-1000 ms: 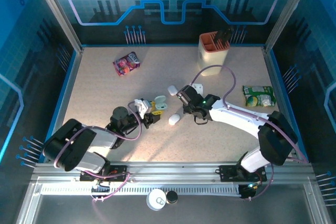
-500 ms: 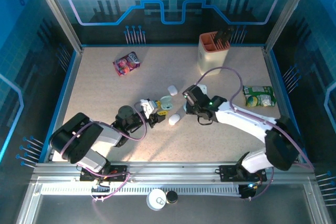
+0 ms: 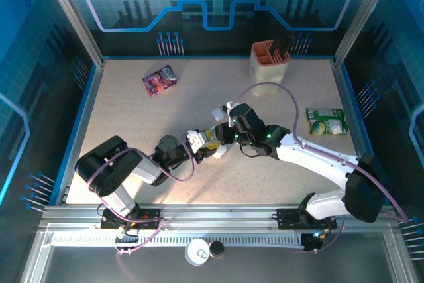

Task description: Insert the wireless bluetooth earbuds into the charging case

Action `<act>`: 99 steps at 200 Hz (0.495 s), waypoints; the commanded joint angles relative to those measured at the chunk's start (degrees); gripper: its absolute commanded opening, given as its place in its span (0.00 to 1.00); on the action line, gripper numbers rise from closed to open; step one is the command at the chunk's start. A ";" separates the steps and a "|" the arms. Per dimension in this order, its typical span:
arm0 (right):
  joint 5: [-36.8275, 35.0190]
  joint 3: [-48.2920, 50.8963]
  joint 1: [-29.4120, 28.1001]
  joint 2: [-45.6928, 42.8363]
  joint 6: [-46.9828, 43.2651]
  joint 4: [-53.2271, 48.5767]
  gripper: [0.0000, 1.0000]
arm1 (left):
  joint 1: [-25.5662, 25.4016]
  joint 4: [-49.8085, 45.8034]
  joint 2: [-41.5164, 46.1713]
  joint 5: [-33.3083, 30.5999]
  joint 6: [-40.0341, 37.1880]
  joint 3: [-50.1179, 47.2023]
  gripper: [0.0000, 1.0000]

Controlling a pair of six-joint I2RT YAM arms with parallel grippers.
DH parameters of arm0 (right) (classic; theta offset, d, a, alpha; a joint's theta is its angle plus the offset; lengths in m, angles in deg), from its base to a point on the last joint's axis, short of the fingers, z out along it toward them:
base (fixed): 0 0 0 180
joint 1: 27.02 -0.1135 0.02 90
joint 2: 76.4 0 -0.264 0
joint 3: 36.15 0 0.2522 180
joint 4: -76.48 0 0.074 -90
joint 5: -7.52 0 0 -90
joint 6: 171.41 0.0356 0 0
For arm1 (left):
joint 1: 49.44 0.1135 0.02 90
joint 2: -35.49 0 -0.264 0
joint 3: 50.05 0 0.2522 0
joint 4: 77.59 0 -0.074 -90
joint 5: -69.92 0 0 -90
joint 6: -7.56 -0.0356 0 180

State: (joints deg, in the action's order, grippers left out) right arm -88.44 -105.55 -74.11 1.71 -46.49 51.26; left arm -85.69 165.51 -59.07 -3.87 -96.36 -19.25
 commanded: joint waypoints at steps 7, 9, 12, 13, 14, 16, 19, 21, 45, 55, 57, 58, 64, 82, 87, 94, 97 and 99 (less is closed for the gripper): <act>1.26 -2.43 -0.89 1.92 -2.05 1.52 0.13 | -0.73 3.43 0.64 -1.16 -2.05 0.84 0.35; 1.18 -2.45 -0.90 2.02 -2.05 1.51 0.13 | -0.70 3.40 0.64 -1.17 -2.01 0.81 0.36; 1.00 -2.52 -0.90 2.20 -2.05 1.42 0.13 | -0.70 3.39 0.77 -1.16 -2.04 0.84 0.36; 0.93 -2.54 -0.90 2.26 -2.05 1.34 0.13 | -0.73 3.38 0.82 -1.12 -2.06 0.78 0.36; 0.89 -2.54 -0.90 2.33 -2.05 1.31 0.13 | -0.74 3.38 0.85 -1.15 -2.07 0.79 0.36; 0.80 -2.50 -0.85 2.38 -2.05 1.23 0.13 | -0.73 3.38 0.87 -1.24 -2.02 0.76 0.36; 0.61 -2.61 -0.85 2.59 -2.05 1.00 0.13 | -0.71 3.38 0.95 -1.26 -2.01 0.72 0.36; 0.53 -2.63 -0.86 2.65 -2.05 0.94 0.13 | -0.65 3.38 1.02 -1.26 -1.93 0.74 0.36; -1.06 -2.24 -0.89 3.02 -1.87 0.05 0.13 | -0.74 3.39 1.66 -2.36 -1.12 0.68 0.36; -1.26 -2.00 -0.88 2.95 -1.86 0.13 0.13 | -0.75 3.43 1.70 -3.19 -1.01 0.61 0.35; -1.30 -1.91 -0.89 2.93 -1.87 0.13 0.13 | -0.75 3.44 1.74 -3.31 -1.03 0.56 0.36; -1.27 -1.87 -0.90 2.93 -1.87 0.21 0.13 | -0.75 3.46 1.74 -3.38 -1.03 0.59 0.35; -1.33 -1.83 -0.85 2.93 -1.87 0.22 0.13 | -0.75 3.40 1.74 -3.54 -0.91 0.63 0.36; -1.17 -1.77 -0.88 3.39 -1.87 0.13 0.13 | -0.69 3.43 1.75 -3.83 -0.35 0.86 0.35; -0.98 -1.79 -0.88 3.45 -1.87 0.15 0.13 | -0.75 3.43 1.75 -3.86 -0.36 0.86 0.35; -0.54 -1.85 -0.89 3.61 -1.87 0.19 0.13 | -0.75 3.44 1.84 -3.84 -0.22 0.90 0.35; -0.40 -1.93 -0.90 3.70 -1.81 0.21 0.13 | -0.75 3.41 1.77 -3.82 -0.18 0.97 0.35; -0.23 -2.00 -0.90 3.71 -1.79 0.28 0.13 | -0.75 3.44 1.82 -3.84 -0.11 1.02 0.35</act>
State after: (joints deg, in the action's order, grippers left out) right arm -88.44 -106.44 -74.33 4.35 -47.45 51.23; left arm -85.99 166.34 -58.77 -6.87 -96.36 -19.23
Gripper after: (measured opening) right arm 0.135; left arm 0.357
